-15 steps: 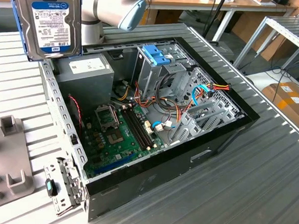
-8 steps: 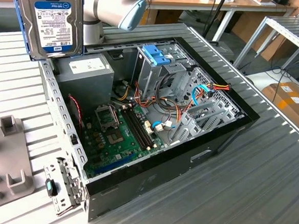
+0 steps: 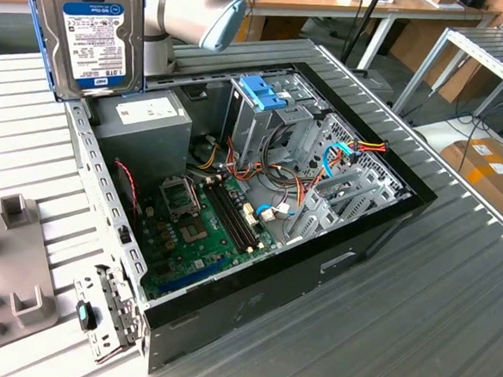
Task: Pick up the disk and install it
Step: 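Pick up the disk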
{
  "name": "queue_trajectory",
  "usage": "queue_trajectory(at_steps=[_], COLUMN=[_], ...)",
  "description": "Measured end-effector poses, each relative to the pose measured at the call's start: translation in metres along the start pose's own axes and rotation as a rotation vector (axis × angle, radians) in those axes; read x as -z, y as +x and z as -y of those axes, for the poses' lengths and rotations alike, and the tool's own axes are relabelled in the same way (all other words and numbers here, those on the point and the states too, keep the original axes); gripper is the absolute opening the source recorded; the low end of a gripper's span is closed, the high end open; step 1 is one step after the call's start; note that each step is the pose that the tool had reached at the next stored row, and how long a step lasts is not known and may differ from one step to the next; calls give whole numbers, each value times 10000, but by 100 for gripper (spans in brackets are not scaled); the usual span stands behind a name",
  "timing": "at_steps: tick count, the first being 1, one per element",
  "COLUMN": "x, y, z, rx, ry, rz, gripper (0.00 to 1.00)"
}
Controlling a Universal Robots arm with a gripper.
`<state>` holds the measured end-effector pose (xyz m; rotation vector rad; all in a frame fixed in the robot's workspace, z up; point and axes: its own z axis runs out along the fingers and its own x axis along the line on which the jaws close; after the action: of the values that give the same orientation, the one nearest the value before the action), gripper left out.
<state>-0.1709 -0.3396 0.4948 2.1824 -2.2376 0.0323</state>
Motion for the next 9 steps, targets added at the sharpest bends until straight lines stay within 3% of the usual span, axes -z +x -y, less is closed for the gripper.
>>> queue_trajectory(at_steps=[4, 9], x=[0, -1], y=[-3, -11], z=[114, 330], rx=[-1, -1], ry=[0, 0], rz=[0, 0], gripper=[35, 35])
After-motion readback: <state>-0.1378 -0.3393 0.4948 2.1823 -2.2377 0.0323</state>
